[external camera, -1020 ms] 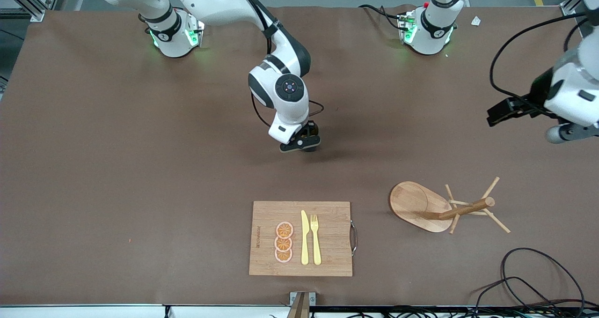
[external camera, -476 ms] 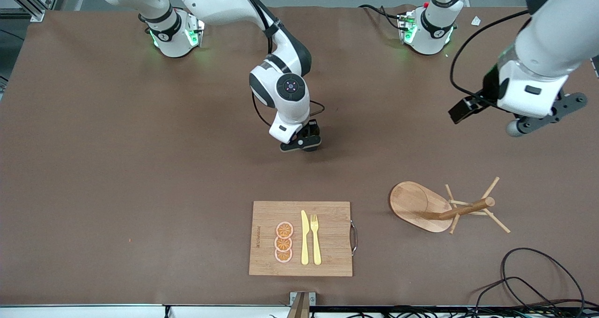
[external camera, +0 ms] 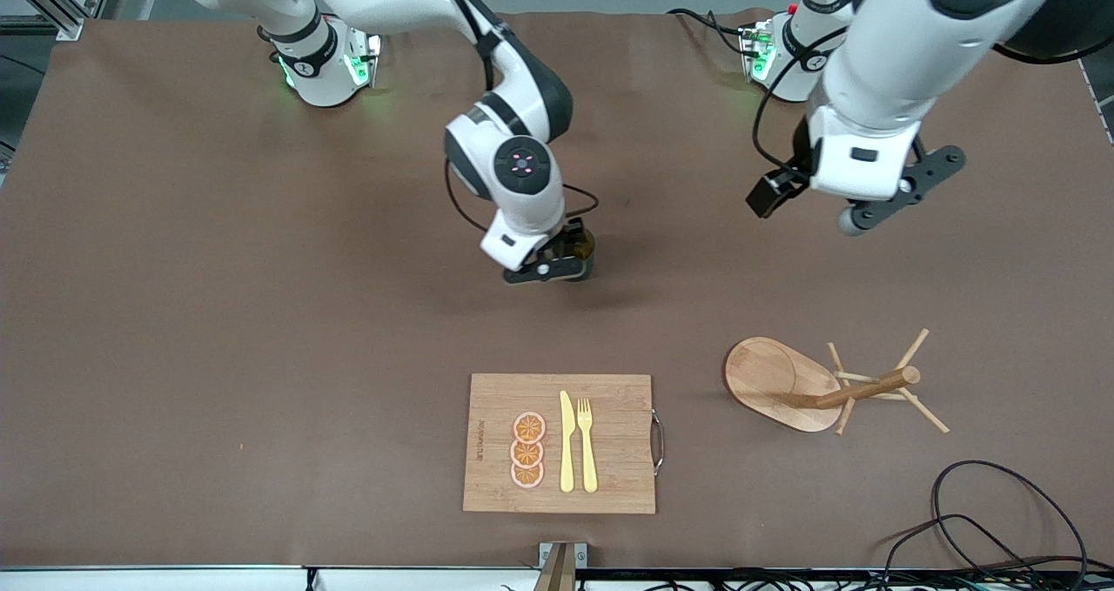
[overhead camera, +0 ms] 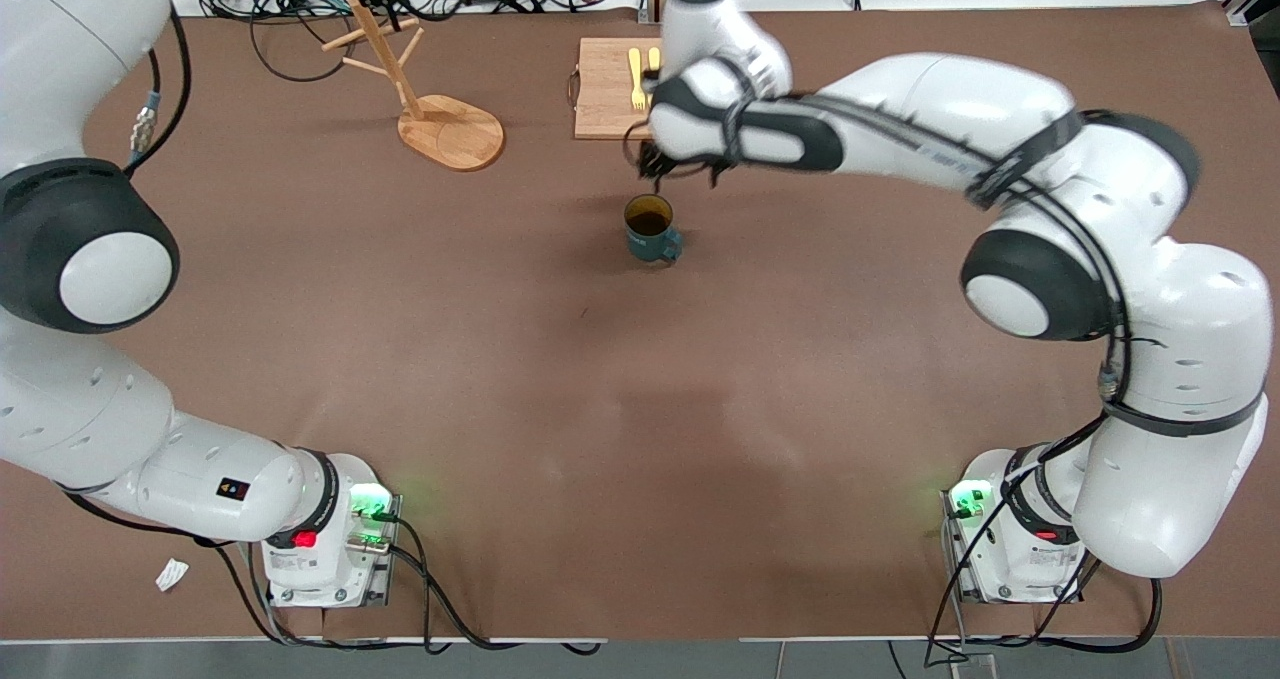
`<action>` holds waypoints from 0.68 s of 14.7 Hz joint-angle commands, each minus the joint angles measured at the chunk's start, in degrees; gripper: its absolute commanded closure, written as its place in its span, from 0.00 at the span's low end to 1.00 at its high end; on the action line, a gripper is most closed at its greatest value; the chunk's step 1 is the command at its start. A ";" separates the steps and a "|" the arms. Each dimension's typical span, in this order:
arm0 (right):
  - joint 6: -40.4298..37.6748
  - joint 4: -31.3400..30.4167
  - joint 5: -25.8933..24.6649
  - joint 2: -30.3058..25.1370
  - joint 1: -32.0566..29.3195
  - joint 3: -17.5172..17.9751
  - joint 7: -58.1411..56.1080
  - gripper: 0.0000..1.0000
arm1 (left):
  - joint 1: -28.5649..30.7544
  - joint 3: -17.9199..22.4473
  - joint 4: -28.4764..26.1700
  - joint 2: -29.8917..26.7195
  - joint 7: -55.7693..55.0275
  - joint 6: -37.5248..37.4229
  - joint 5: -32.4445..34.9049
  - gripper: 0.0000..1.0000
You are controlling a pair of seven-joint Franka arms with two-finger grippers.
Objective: Pass cup and hang on rack
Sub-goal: 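Hold the mug with the right gripper while the left gripper reaches the handle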
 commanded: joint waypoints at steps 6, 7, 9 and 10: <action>-12.02 -6.98 -4.24 -15.16 -22.13 0.44 -13.37 0.00 | -12.55 -0.11 0.55 4.52 -16.49 -0.28 8.34 0.00; -12.02 -8.39 -4.94 -16.74 -25.03 0.44 -17.74 0.00 | -14.84 -0.11 0.64 5.49 -19.82 -0.19 9.84 0.00; -13.50 -9.71 -6.95 -19.38 -29.43 0.27 -21.73 0.00 | -19.75 -0.02 0.73 8.12 -24.93 0.07 14.92 0.00; -14.65 -9.90 -8.45 -20.79 -31.71 0.35 -24.00 0.00 | -22.22 -0.02 0.90 9.96 -27.83 1.21 17.12 0.00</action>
